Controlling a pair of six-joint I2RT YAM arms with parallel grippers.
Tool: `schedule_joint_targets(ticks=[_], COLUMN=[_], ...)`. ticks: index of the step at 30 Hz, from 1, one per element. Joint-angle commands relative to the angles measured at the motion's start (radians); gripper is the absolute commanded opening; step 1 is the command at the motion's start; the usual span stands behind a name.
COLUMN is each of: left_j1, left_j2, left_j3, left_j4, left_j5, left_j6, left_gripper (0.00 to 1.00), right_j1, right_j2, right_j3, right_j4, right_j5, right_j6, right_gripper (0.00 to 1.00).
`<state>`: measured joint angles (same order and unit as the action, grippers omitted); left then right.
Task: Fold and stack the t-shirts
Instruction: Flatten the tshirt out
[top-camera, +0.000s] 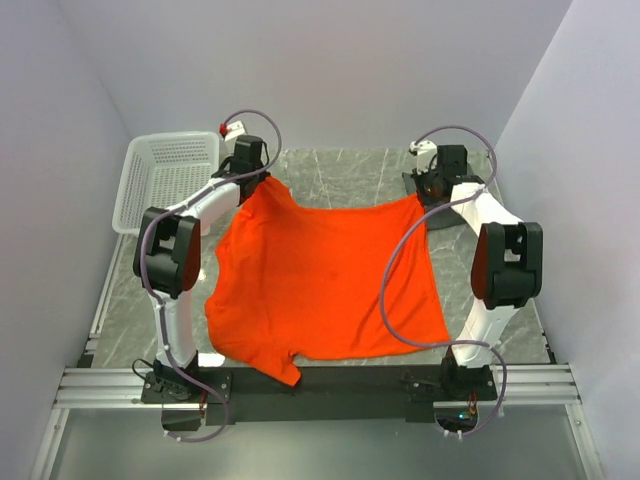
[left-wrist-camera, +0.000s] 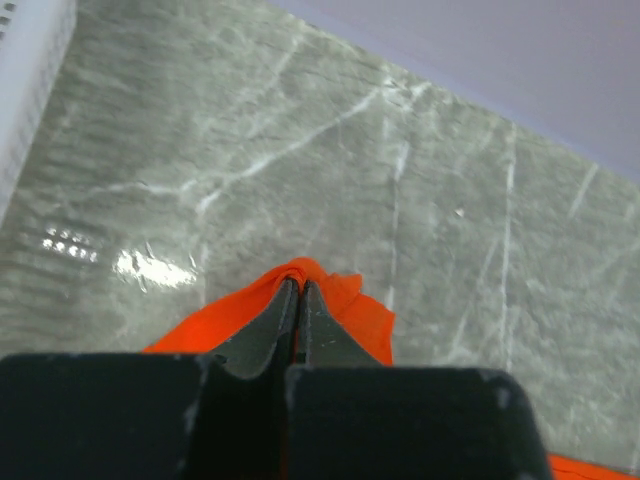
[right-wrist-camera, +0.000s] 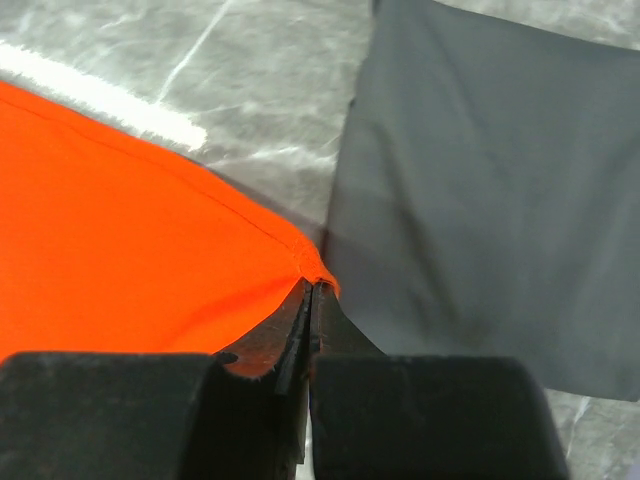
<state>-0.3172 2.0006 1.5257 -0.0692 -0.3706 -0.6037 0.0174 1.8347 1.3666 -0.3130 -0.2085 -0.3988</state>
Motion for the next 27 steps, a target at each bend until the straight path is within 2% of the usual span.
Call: schedule_joint_targets(ticks=[1,12,16,18,19,21,22,23,25,26,27], left_j1=[0.015,0.038,0.049,0.05,0.052,0.055,0.055,0.055,0.056,0.056,0.056], left_j2=[0.038,0.145,0.176,0.199,0.211,0.214,0.208,0.201,0.161,0.144,0.098], left_j3=[0.068,0.252,0.361,0.401,0.434,0.461,0.477,0.484,0.49,0.49,0.476], left_j4=[0.011,-0.043,-0.086,-0.113,-0.124,-0.136,-0.139,-0.147,-0.155,-0.159,-0.161], left_j5=[-0.021,-0.03,-0.008,0.019,0.035,0.091,0.108,0.119,0.197,0.197,0.263], left_j6=[0.021,0.058,0.067,0.073,0.076,0.081,0.082,0.084,0.093,0.097,0.099], left_gripper=[0.01,0.01,0.01,0.01,0.01,0.14,0.23,0.48,0.7,0.73,0.74], right_j1=[0.007,0.018,0.024,0.027,0.029,0.024,0.023,0.023,0.013,0.009,-0.002], right_j2=[0.017,0.09,0.126,0.149,0.155,0.153,0.124,0.103,0.019,-0.014,-0.047], right_j3=[0.051,0.158,0.236,0.265,0.29,0.31,0.305,0.292,0.234,0.212,0.162], right_j4=[0.066,0.052,0.025,0.002,-0.006,-0.026,-0.028,-0.021,-0.012,-0.026,-0.044], right_j5=[0.079,0.1,0.103,0.116,0.123,0.144,0.146,0.147,0.123,0.092,0.043], right_j6=[0.049,0.106,0.126,0.133,0.14,0.162,0.164,0.163,0.149,0.132,0.111], right_gripper=[0.0,0.0,0.0,0.04,0.11,0.32,0.37,0.43,0.57,0.57,0.6])
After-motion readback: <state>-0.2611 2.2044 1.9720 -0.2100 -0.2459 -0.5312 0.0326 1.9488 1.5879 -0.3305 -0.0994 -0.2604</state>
